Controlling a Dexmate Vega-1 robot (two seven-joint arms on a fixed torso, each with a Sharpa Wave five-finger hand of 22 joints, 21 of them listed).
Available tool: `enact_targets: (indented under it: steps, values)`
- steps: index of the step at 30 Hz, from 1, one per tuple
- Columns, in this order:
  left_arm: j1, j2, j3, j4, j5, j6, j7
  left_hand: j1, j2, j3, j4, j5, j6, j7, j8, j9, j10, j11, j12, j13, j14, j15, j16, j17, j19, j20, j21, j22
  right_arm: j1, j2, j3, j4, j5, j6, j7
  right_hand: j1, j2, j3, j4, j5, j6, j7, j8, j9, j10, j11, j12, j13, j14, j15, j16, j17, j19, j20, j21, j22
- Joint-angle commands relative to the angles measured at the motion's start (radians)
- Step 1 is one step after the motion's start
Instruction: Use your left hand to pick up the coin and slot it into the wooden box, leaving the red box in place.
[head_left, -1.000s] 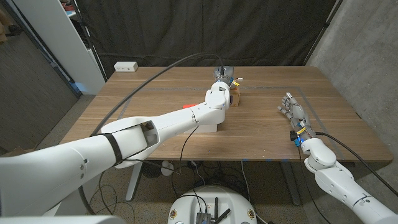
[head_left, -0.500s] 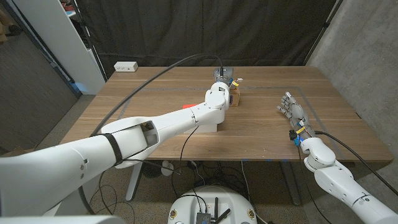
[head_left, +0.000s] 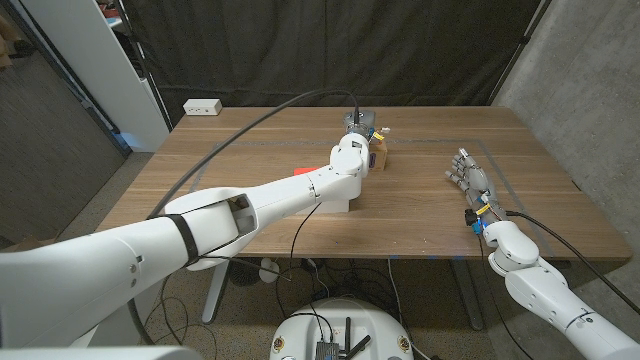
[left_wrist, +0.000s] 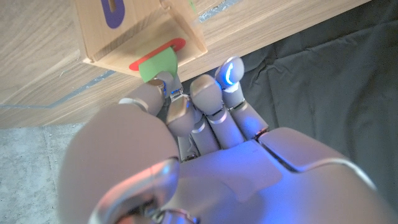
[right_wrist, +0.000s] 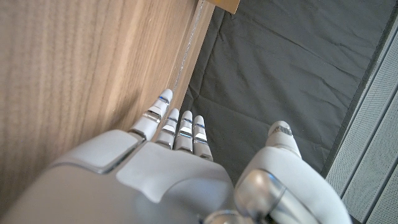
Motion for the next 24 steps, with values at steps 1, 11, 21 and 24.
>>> enact_targets:
  steps: [1,11,21,24]
  values:
    - [-0.007,-0.005,0.006,0.019,-0.014,-0.020,-0.016,0.010,0.003,-0.003,0.000,0.008,0.120,0.045,0.003,0.003,-0.004,0.003,-0.002,0.004,0.004,-0.001,0.002,0.006,-0.001,-0.091,0.008,0.009,0.003,0.004,-0.002,0.011,0.000,0.004,-0.003,0.002,0.005,0.000,-0.001,-0.003,0.009,-0.003,0.001,0.003,0.008,0.001,-0.002,0.002,0.008,0.000,0.004,0.002,0.009,-0.002,0.000,0.002]
    - [-0.025,-0.001,0.019,0.018,-0.016,-0.002,-0.068,0.009,-0.002,-0.005,0.000,0.009,0.124,0.043,-0.004,-0.006,-0.003,0.001,-0.005,-0.001,0.003,0.000,0.002,0.007,-0.002,-0.090,0.003,0.003,0.003,0.007,-0.004,0.008,0.009,-0.001,-0.002,0.002,0.005,-0.001,-0.001,-0.003,0.012,-0.002,0.002,0.003,0.009,0.004,-0.002,0.002,0.008,0.000,0.004,0.002,0.012,-0.003,0.001,0.002]
    - [-0.027,-0.002,0.017,0.026,-0.029,0.002,-0.078,-0.006,-0.016,-0.021,0.003,0.009,0.095,0.048,-0.040,-0.029,0.000,-0.006,0.007,0.005,0.008,-0.001,-0.002,-0.008,0.013,-0.089,0.003,-0.014,0.012,0.004,-0.011,0.013,0.001,-0.002,0.002,0.002,0.006,-0.001,-0.001,-0.003,0.014,-0.002,0.002,0.003,0.009,0.003,-0.002,0.002,0.009,-0.001,0.004,0.002,0.012,-0.005,0.001,0.002]
    - [-0.029,-0.003,0.018,0.030,-0.033,0.001,-0.080,-0.012,-0.020,-0.026,0.003,0.009,0.069,0.045,-0.056,-0.035,0.001,-0.013,0.010,0.008,0.009,-0.001,-0.001,-0.008,0.015,-0.089,0.001,-0.020,0.014,0.004,-0.013,0.014,0.001,-0.003,0.003,0.002,0.006,-0.001,-0.001,-0.003,0.015,-0.003,0.003,0.003,0.010,0.003,-0.002,0.002,0.008,0.000,0.004,0.002,0.012,-0.004,0.001,0.002]
